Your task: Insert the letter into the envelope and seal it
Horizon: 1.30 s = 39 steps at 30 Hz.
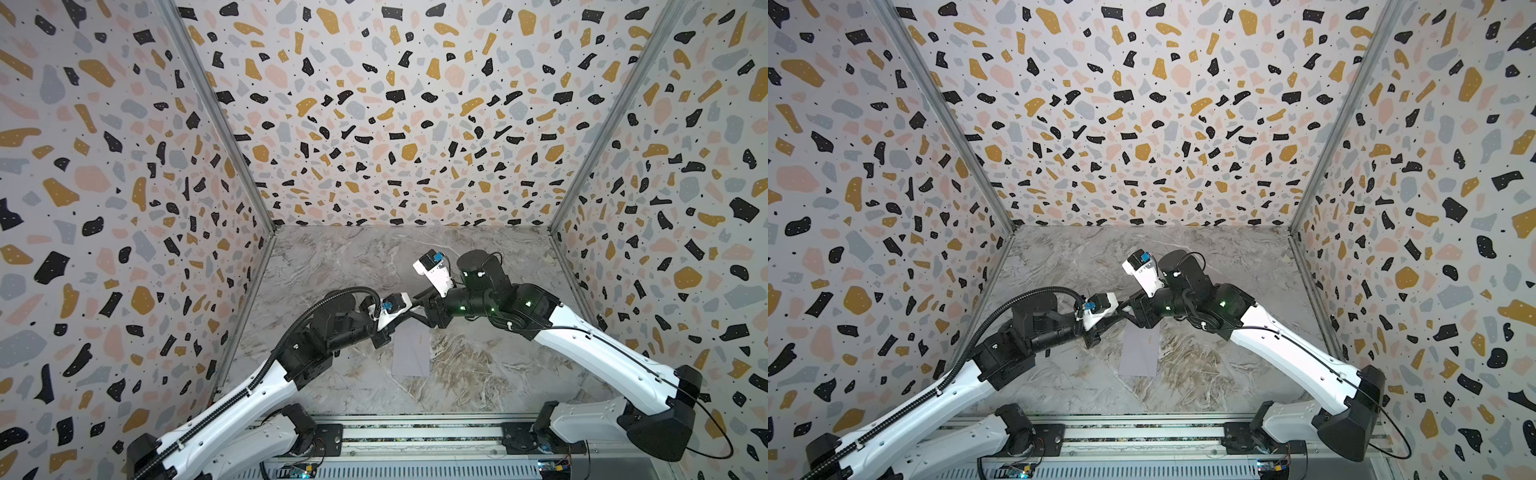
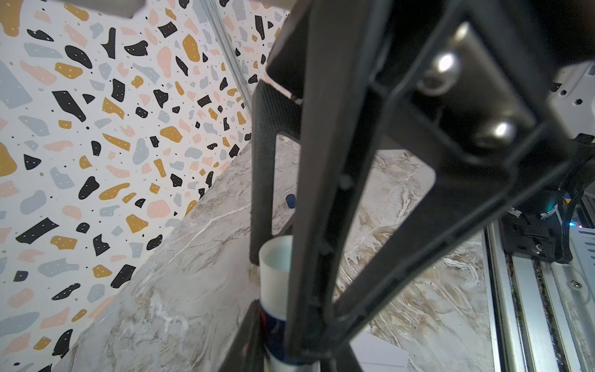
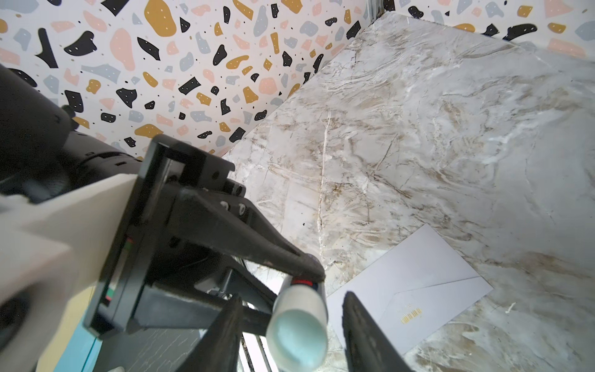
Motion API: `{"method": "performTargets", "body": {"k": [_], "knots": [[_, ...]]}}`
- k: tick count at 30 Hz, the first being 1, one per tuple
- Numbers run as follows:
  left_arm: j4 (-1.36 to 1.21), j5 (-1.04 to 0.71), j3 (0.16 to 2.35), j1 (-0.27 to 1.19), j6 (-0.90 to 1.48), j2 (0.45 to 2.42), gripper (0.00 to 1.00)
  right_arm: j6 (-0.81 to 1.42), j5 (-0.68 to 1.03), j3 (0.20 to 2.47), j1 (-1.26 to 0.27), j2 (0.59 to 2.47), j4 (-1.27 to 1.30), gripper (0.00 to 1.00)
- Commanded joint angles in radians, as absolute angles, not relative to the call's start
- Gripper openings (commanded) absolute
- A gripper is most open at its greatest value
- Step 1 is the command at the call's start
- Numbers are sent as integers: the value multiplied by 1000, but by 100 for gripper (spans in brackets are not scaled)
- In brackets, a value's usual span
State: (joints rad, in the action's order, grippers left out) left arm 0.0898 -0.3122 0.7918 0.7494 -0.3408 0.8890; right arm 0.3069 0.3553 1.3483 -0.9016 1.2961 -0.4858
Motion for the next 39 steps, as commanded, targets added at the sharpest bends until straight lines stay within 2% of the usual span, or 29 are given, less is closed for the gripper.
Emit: {"method": "performTargets", "body": {"k": [1, 5, 9, 17, 22, 27, 34, 39], "knots": [[61, -308, 790, 757, -344, 890, 0, 310, 345, 1381, -909, 1297, -473, 44], [54, -298, 792, 759, -330, 896, 0, 307, 344, 1379, -913, 1302, -479, 34], [44, -298, 790, 759, -319, 900, 0, 303, 343, 1378, -914, 1304, -486, 31], [33, -306, 790, 759, -309, 903, 0, 296, 331, 1371, -914, 1305, -498, 37], [32, -305, 792, 758, -302, 907, 0, 294, 330, 1367, -914, 1305, -499, 21], [25, -305, 789, 758, -289, 908, 0, 293, 324, 1364, -914, 1301, -494, 14], [25, -297, 761, 759, -291, 906, 40, 291, 322, 1358, -904, 1268, -480, 11], [1, -290, 721, 759, -291, 886, 43, 297, 365, 1343, -880, 1243, -466, 11]]}}
